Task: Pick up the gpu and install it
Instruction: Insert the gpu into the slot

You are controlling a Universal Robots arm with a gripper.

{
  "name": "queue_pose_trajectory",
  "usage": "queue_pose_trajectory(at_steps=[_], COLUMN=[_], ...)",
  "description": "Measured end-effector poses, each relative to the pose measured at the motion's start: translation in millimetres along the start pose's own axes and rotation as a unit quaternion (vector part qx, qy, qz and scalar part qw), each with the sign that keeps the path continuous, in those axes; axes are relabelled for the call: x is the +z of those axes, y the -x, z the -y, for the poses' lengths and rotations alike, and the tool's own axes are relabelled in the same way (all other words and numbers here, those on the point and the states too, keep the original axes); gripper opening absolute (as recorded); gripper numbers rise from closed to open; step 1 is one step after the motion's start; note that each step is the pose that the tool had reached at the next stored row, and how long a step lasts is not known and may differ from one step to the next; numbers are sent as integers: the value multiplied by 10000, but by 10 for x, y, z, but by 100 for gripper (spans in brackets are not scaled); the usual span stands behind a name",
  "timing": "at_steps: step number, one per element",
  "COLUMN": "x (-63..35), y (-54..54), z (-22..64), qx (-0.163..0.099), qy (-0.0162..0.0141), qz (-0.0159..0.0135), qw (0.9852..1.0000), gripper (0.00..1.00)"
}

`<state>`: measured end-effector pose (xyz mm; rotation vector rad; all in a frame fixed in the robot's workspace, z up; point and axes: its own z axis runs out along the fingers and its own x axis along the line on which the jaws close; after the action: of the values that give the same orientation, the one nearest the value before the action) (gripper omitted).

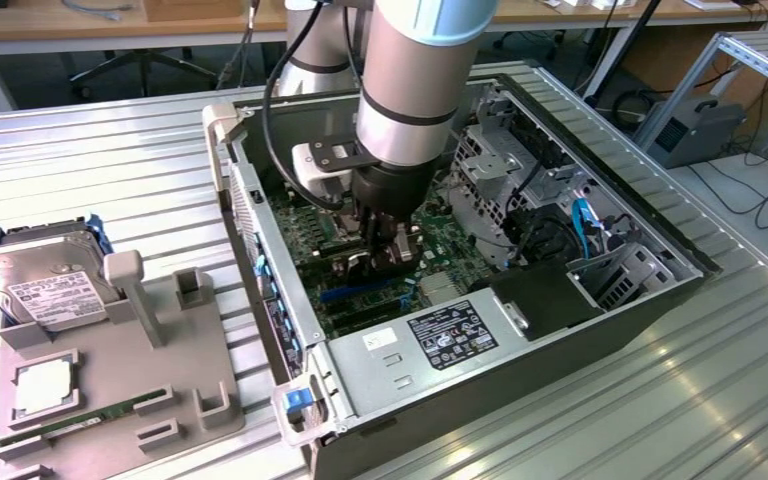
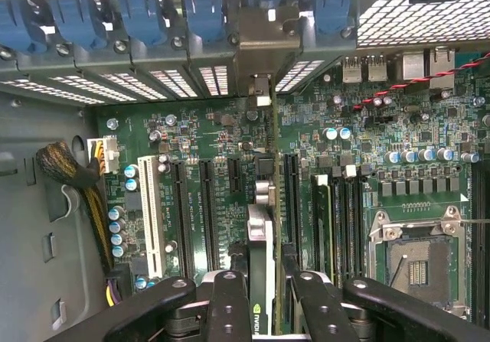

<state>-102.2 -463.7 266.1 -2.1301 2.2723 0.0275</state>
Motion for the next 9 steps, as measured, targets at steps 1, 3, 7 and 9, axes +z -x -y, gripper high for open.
queue_pose_trajectory(at_steps=[1,3,7,9], x=[0,0,13,14], y=[0,0,0,0], z=[0,0,0,-1], qx=[0,0,0,0], qy=[0,0,0,0], qz=[0,0,0,0], qw=[10000,10000,10000,10000], gripper=[27,27,27,27])
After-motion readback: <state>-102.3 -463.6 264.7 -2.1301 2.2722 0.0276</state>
